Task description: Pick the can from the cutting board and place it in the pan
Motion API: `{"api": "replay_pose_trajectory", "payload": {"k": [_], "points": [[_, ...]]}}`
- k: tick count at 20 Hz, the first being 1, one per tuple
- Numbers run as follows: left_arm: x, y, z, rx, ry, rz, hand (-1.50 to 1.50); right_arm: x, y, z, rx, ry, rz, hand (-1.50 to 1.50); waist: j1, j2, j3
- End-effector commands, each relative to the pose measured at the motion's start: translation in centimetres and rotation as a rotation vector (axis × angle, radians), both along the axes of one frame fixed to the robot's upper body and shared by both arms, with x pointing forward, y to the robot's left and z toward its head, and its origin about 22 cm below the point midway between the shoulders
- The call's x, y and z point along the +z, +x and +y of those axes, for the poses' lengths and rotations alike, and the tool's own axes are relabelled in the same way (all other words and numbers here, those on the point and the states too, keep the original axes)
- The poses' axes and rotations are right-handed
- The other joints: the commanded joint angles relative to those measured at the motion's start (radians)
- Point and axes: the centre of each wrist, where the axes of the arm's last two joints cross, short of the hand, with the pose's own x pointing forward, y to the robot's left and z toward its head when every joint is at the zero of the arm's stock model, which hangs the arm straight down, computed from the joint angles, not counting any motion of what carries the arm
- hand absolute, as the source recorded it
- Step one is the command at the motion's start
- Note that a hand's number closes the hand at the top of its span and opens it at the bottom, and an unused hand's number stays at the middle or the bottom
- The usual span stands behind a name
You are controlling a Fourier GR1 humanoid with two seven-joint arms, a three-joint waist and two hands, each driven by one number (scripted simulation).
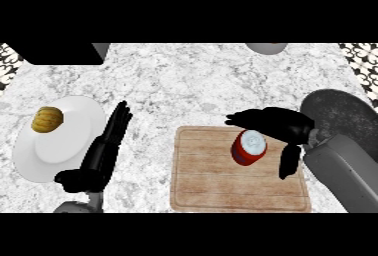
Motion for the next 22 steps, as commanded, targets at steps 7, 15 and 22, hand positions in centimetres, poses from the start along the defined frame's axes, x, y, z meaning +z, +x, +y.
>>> {"api": "replay_pose_trajectory", "payload": {"k": [7, 15, 22], "points": [[0.1, 0.7, 0.9, -0.006, 0.007, -0.016, 0.00, -2.9, 1.8, 0.6, -0.049, 0.049, 0.026, -1.50, 0.002, 0.001, 0.000], [0.6, 0.9, 1.4, -0.007, -0.003, 0.004, 0.00, -4.7, 1.1, 2.7, -0.061, -0.013, 0.037, -1.50, 0.000, 0.000, 0.000], [0.5, 0.9, 1.2, -0.009, 0.003, 0.007, 0.00, -6.6, 2.1, 3.3, 0.094, -0.123, 0.004, 1.50, 0.008, 0.003, 0.000]]}}
